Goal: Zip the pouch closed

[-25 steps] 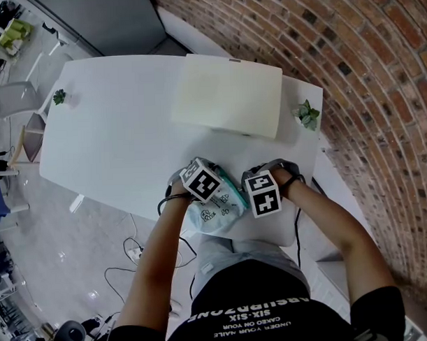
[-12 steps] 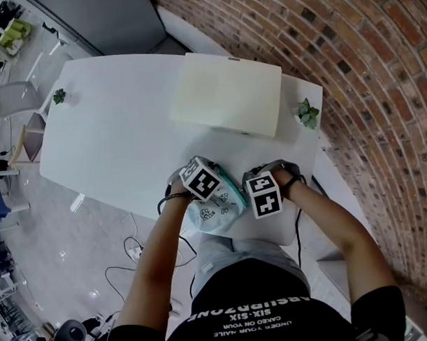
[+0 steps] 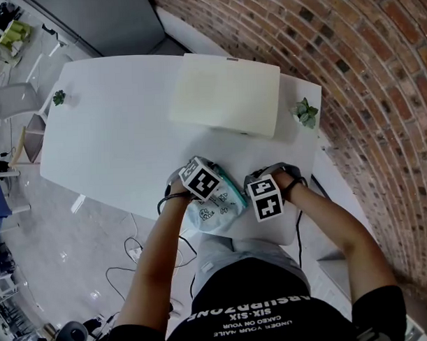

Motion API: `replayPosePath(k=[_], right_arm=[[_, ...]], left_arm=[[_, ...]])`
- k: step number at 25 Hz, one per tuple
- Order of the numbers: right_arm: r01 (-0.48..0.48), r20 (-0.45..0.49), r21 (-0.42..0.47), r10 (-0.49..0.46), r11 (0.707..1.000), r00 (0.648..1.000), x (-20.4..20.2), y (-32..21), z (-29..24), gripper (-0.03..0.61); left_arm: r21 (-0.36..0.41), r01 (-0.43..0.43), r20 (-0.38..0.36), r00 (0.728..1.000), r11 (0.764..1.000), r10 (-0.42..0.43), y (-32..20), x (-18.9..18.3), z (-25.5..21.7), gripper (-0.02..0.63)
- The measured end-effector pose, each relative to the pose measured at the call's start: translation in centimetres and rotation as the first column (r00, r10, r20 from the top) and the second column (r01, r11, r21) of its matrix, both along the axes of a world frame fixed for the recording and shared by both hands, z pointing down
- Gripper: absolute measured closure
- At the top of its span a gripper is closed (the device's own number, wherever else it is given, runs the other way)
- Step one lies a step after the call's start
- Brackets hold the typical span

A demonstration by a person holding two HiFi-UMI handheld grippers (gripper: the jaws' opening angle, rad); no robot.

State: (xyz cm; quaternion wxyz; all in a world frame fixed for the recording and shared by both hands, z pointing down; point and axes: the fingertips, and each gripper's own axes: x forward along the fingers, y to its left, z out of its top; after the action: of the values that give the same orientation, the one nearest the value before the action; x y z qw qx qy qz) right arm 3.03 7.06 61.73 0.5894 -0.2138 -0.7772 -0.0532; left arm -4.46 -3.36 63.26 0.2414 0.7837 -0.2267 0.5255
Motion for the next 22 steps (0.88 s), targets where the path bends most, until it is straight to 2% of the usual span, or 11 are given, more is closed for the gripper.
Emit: replayPosePath(k=[12, 22], right_arm=[[0.004, -0.017, -0.012, -0.004, 1.000, 1.000, 0.8, 1.0, 0.3, 0.578], [-0.027, -0.015, -0.004, 0.027, 1.000, 1.000, 0.9, 1.2, 0.4, 0.578]], left_arm=[[0.003, -0.003, 0.008, 1.000, 1.000, 0.003, 0.0, 0.0, 0.0, 0.593], [0.008, -0.001, 0.009, 1.000, 1.000, 0.001, 0.0, 0.0, 0.1, 0.593]])
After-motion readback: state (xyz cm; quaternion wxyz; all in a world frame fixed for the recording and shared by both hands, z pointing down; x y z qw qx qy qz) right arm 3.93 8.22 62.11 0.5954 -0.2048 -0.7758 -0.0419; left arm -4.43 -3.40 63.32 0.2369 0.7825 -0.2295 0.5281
